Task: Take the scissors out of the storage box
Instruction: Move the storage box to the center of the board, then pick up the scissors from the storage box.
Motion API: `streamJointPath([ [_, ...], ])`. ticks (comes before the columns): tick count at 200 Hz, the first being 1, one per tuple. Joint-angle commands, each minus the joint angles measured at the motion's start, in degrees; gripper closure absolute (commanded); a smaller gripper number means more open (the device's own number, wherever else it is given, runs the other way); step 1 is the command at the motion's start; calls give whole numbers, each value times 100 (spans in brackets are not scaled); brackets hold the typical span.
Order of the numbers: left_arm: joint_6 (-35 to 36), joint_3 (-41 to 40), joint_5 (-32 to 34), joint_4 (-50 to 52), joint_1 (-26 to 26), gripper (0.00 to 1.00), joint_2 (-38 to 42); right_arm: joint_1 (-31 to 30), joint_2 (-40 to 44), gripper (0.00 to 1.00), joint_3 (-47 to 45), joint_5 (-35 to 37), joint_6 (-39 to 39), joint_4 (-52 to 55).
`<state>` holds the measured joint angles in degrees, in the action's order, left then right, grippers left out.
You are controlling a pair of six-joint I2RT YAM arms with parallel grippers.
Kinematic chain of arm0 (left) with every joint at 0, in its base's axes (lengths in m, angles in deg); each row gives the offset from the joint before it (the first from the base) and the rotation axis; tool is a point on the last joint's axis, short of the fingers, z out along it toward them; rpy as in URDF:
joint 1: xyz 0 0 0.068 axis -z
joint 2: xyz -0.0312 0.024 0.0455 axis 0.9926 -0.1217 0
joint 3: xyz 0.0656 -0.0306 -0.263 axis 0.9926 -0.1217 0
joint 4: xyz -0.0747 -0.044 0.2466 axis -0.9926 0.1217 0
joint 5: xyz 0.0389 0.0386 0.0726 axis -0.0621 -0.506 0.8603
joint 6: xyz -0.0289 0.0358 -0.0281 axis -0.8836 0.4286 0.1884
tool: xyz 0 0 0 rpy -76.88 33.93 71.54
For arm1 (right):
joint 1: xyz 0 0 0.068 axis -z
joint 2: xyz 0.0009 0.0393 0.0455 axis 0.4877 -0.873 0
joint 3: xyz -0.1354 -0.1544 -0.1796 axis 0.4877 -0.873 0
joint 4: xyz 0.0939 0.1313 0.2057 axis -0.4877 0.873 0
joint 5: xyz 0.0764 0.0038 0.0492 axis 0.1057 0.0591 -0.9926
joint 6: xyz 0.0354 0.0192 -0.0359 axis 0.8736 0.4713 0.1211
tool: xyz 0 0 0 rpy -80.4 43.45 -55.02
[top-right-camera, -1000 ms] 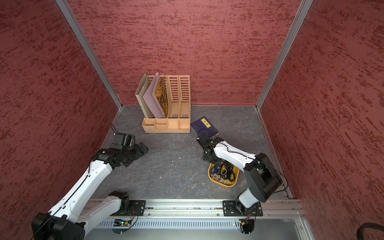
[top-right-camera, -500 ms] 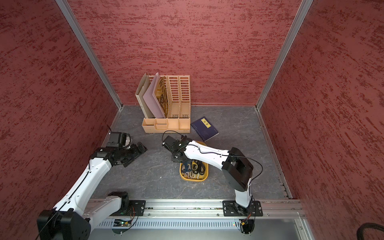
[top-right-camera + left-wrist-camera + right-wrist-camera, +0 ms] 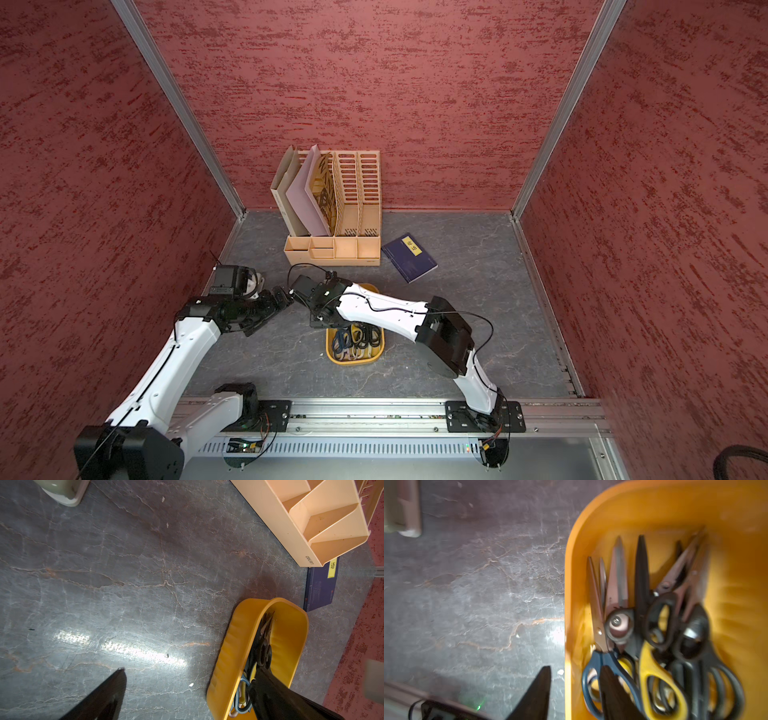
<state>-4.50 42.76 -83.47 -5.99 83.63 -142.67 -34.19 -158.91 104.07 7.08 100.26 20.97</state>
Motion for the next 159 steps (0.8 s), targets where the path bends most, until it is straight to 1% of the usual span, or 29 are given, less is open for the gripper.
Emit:
streamJointPath([
  [1,22,29,-400,-110,-27,0,-116,33,715,49,-392,242,-233,263],
  [19,-106,20,-635,-232,-24,0,-254,53,1099,49,-831,215,-363,291],
  [35,-222,9,-732,-335,31,0,-335,58,1291,51,-1104,43,-492,285],
  [44,-267,1,-726,-381,72,0,-373,57,1342,54,-1212,0,-528,287],
  [57,-330,-23,-722,-421,147,0,-403,60,1356,62,-1303,0,-598,266],
  [90,-433,-72,-634,-452,315,0,-427,55,1012,67,-1087,3,-833,304],
  [127,-490,-160,-535,-357,362,0,-314,53,462,70,-661,50,-1078,678],
  [159,-515,-258,-420,-229,360,0,-143,54,347,71,-673,64,-1172,772],
])
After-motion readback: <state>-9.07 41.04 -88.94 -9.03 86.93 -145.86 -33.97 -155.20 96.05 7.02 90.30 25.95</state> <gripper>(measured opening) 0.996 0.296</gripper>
